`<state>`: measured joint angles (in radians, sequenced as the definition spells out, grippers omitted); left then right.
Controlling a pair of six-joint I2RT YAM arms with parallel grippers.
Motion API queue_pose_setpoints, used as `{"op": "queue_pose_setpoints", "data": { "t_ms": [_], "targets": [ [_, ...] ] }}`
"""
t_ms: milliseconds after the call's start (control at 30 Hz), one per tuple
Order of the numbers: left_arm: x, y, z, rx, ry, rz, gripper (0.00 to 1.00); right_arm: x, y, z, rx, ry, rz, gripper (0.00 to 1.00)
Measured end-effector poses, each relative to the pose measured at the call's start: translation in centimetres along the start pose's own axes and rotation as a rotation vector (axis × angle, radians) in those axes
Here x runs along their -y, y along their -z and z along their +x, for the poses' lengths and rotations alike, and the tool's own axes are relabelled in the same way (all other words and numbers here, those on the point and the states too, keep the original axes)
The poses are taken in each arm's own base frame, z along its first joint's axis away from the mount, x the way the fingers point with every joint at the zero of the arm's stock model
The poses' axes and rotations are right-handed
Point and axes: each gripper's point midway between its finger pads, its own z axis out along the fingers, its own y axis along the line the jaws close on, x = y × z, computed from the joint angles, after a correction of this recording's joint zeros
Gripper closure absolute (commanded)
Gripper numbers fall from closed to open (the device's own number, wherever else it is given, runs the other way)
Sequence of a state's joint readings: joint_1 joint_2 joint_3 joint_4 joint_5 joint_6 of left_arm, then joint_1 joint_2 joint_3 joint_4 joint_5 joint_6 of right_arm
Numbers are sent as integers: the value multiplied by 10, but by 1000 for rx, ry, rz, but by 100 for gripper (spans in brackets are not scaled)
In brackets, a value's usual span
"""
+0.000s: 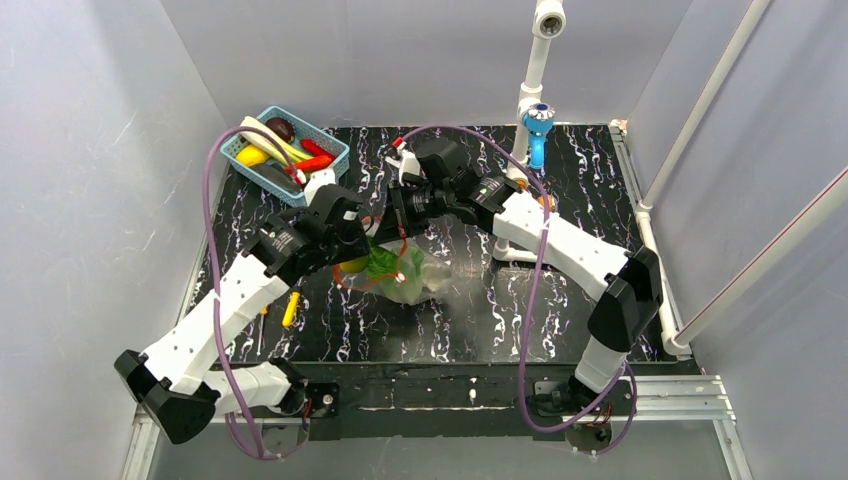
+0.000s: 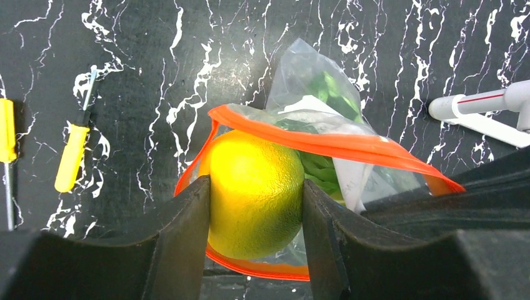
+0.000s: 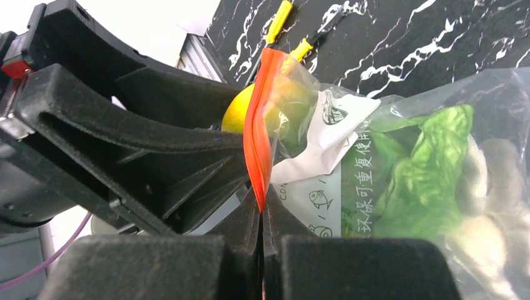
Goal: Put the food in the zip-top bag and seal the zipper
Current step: Place the fake vegetable in the zipper food storage bag.
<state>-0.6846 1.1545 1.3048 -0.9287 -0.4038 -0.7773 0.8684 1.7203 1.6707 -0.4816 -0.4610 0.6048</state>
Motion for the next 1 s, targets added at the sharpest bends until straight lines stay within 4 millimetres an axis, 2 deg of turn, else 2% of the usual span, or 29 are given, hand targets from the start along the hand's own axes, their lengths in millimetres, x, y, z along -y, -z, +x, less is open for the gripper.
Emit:
{"op": "queue_pose_setpoints", "data": {
  "t_ms": [67,233,333,433,567,667,767,900,1000],
  "targets": [
    [0,-5,3,12,6,10,93,1,0,4,-10,-12,-10,99],
    [2,-23,19,51,16,90,77,4,0,9,-32,-42,-22,99],
    [1,-32,32,91,26,168,75,1,1,12,-47,-50,-38,99],
    [2,-41,41,93,51,208,83,-1,1,13,-54,-55,-50,99],
    [12,-45,41,85,75,253,81,-3,2,15,-62,-58,-60,99],
    [17,-38,38,93,93,290,88,-6,3,16,-72,-61,-75,99],
    [17,-23,34,98,104,322,90,-10,4,19,-86,-63,-96,99],
    [23,13,19,111,116,397,89,-19,6,19,-97,-58,-142,99],
    [17,39,9,135,134,421,89,-31,9,21,-110,-55,-188,99]
  ]
}}
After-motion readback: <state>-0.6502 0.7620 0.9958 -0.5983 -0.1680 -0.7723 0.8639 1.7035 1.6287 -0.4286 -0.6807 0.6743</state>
